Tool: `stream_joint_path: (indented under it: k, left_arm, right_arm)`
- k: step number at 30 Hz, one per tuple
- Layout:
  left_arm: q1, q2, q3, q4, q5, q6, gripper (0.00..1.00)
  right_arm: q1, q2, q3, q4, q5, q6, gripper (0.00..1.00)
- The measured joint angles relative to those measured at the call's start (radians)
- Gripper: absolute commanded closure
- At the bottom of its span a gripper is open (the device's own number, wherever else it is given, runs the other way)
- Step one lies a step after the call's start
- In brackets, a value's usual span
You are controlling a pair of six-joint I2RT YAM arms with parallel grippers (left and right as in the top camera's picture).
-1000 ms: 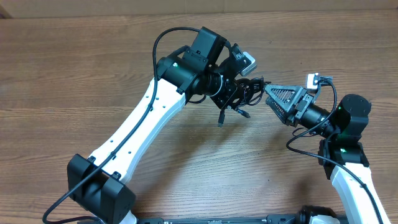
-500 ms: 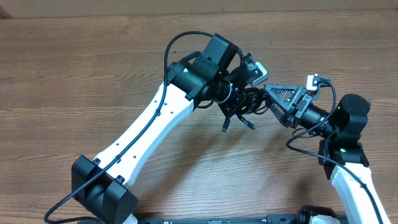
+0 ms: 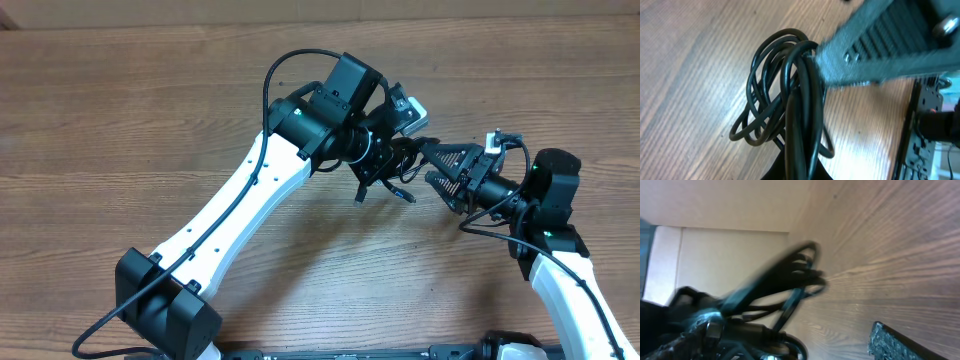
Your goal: Untangle cables
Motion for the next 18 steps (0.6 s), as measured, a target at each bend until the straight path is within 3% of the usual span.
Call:
stream_joint_path:
  k: [8, 18]
  left_arm:
    - [0.010, 0.000, 0.000, 0.098, 0.060, -0.025, 0.96]
    - [0.026, 0.000, 0.000, 0.111, 0.130, -0.038, 0.96]
  right_arm:
    - [-0.001, 0.011, 0.000, -0.031, 0.009, -0.039, 0.10]
    - [-0.001, 0.011, 0.000, -0.043, -0.015, -0.061, 0.14]
